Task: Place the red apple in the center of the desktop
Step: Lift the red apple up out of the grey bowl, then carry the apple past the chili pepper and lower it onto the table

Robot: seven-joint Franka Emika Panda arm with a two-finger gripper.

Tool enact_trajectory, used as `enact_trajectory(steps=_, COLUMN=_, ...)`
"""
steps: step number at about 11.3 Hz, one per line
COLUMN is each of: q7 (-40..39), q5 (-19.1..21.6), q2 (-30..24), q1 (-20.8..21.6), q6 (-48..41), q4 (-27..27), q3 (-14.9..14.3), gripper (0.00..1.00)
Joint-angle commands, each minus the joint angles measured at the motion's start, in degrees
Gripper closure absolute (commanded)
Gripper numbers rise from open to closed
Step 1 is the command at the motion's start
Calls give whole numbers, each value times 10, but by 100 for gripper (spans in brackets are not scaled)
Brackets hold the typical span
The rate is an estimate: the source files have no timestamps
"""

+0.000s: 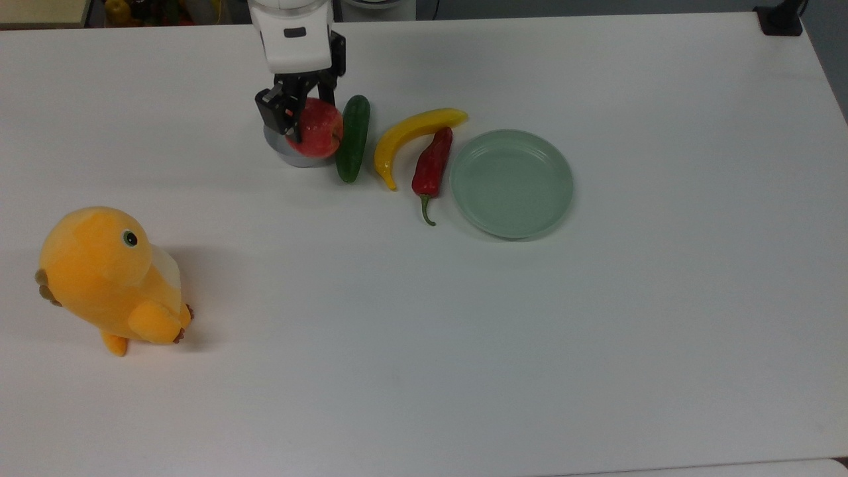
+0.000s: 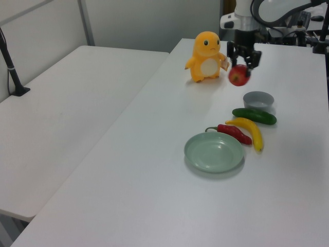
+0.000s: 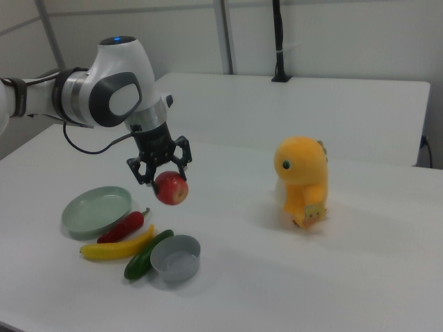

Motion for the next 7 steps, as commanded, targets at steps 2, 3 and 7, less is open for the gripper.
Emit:
enact_trajectory(steps=2, q7=259, q5=10, q2=71, q1=40, q6=71, q4=49, q3=0, gripper=76)
enact_trajectory(steps=3, q7=318, q5=8, q2=84, q1=47, q6=88, q4=52, q3=1, gripper=76)
enact_trajectory(steps=7, q7=531, q5=9, q2=119, q1=73, q6=169, q4=58, q3=5, gripper=76)
